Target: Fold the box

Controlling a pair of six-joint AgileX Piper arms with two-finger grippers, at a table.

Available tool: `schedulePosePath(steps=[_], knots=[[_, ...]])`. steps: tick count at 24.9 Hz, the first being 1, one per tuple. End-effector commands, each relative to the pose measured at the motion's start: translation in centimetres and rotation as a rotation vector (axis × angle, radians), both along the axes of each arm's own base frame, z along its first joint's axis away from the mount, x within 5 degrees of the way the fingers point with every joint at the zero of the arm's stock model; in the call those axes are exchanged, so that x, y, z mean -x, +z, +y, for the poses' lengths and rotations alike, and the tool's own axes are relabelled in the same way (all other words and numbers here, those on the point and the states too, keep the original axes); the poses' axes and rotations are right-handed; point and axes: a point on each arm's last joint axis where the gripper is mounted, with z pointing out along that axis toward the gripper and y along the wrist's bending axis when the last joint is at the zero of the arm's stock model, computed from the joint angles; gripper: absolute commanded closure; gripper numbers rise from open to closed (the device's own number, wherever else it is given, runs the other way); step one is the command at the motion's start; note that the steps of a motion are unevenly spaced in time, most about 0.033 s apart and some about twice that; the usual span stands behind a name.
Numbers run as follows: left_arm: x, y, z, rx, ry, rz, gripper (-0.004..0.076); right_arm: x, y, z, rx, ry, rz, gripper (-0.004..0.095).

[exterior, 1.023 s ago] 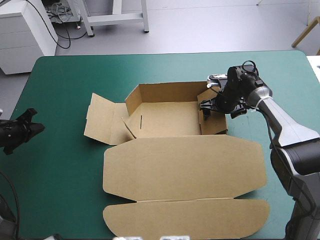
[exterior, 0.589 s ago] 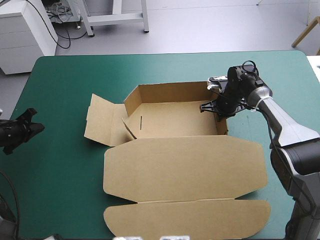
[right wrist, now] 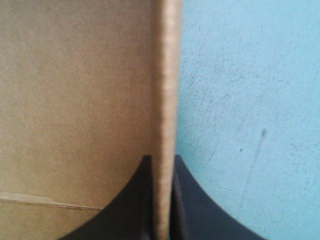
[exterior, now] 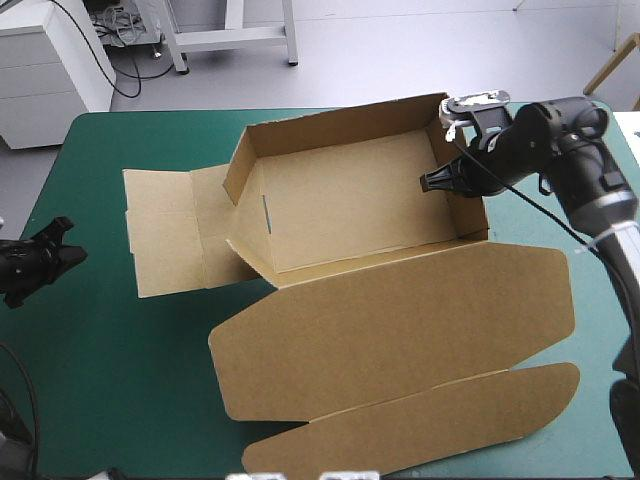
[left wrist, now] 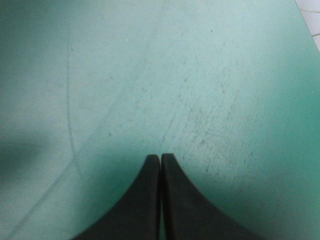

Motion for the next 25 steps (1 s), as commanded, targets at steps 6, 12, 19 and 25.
schedulePosePath(steps=[6, 12, 19, 25], knots=[[0.1, 2.0, -0.9, 0.040, -0.029, -0.065, 0.0734, 7.4, 7.8, -1.3, -0.089, 0.072, -0.278, 0.0927], [0.3, 2.0, -1.2, -0.006, -0.126, -0.089, 0.0504, 7.3, 7.8, -1.4, -0.082, 0.072, -0.283, 0.0927], [0.5, 2.1, -1.7, -0.039, -0.272, -0.117, 0.0185, 7.1, 8.1, -1.3, -0.091, 0.073, -0.322, 0.0927], [0.5, 2.8, -2.8, -0.023, -0.427, -0.247, 0.0186, 7.3, 8.4, -0.5, -0.174, 0.130, -0.334, 0.0927]])
